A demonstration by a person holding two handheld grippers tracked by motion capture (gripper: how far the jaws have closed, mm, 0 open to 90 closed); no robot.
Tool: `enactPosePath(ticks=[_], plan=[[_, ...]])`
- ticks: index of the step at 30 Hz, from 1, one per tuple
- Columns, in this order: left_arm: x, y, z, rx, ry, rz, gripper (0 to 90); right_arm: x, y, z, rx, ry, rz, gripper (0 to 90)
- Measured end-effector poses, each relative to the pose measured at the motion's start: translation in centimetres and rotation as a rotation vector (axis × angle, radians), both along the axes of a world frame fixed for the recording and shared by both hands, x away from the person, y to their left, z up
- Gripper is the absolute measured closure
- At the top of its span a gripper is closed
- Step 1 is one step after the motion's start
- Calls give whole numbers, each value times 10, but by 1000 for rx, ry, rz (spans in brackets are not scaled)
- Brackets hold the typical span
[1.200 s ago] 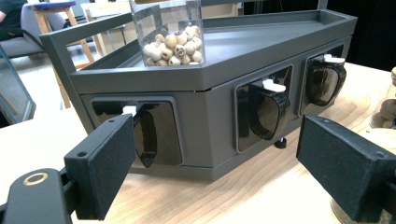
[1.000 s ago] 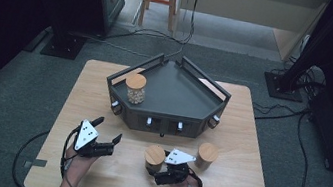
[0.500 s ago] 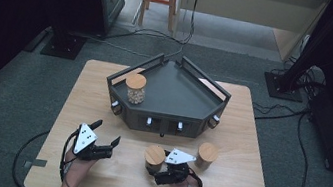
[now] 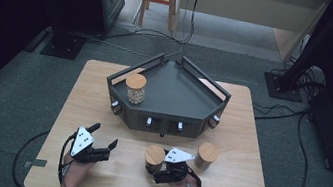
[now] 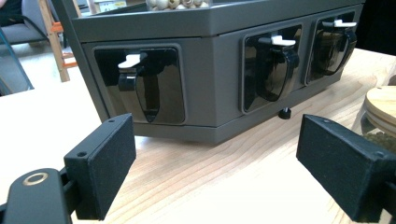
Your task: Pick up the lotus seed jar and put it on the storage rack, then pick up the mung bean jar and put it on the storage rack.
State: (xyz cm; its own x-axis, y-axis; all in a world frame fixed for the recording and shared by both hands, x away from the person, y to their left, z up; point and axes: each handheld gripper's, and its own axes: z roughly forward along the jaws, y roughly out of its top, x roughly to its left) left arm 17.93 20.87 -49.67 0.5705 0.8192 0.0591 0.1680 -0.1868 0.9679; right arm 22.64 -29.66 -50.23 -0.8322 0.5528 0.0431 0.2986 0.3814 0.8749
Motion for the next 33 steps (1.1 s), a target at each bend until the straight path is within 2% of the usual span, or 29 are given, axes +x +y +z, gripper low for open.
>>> enactPosePath(ticks=[22, 28, 33], plan=[[0, -1, -3, 11, 20, 3, 117, -1, 6, 1, -12, -11, -3, 155], [1, -2, -3, 18, 25, 3, 117, -3, 9, 1, -18, -24, -10, 230], [1, -2, -4, 16, 28, 5, 117, -4, 10, 1, -19, -29, -16, 246]])
